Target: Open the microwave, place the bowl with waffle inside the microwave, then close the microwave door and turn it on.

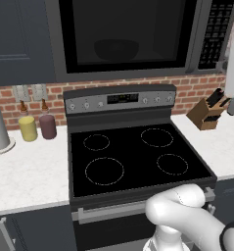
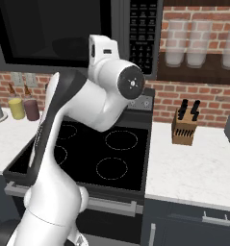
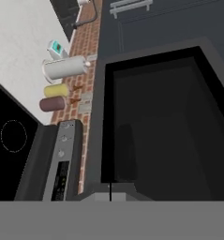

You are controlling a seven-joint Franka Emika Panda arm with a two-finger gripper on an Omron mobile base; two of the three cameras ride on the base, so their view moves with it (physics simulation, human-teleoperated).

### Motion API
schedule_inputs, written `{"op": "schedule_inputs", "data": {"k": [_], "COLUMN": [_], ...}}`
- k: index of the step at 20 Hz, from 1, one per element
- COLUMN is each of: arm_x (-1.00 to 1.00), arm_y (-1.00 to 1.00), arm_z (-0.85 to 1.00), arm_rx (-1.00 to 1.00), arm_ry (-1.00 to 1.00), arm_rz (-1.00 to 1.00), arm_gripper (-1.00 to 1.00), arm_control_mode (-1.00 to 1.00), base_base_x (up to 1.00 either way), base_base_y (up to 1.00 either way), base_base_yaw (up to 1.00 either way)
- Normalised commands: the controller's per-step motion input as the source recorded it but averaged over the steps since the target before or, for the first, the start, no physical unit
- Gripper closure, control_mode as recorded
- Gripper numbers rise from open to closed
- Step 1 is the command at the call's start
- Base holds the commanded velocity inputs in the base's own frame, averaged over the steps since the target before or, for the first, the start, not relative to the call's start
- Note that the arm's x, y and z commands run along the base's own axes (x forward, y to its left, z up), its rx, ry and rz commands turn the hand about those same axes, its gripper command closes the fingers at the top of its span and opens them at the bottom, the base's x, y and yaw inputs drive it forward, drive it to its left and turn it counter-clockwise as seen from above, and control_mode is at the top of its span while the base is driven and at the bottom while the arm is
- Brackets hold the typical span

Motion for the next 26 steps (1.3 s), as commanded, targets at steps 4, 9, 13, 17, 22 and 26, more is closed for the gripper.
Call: {"op": "schedule_inputs", "data": {"k": [4,9,13,17,22,26], "arm_x": [0.23,0.30,0.38,0.33,0.27,0.23], "arm_y": [-0.49,-0.59,-0.31,-0.18,-0.20,-0.01], "arm_z": [-0.29,-0.25,-0.18,-0.08,-0.03,0.00], "arm_rx": [0.00,0.00,0.00,0.00,0.00,0.00], "arm_ry": [-0.04,-0.03,-0.04,-0.06,-0.07,-0.05], "arm_rz": [0.00,0.00,0.00,0.00,0.00,0.00], "arm_gripper": [1.00,1.00,1.00,1.00,1.00,1.00], "arm_control_mode": [-1.00,-1.00,-1.00,-1.00,-1.00,-1.00], "base_base_x": [0.00,0.00,0.00,0.00,0.00,0.00], "base_base_y": [0.00,0.00,0.00,0.00,0.00,0.00], "base_base_yaw": [0.00,0.00,0.00,0.00,0.00,0.00]}}
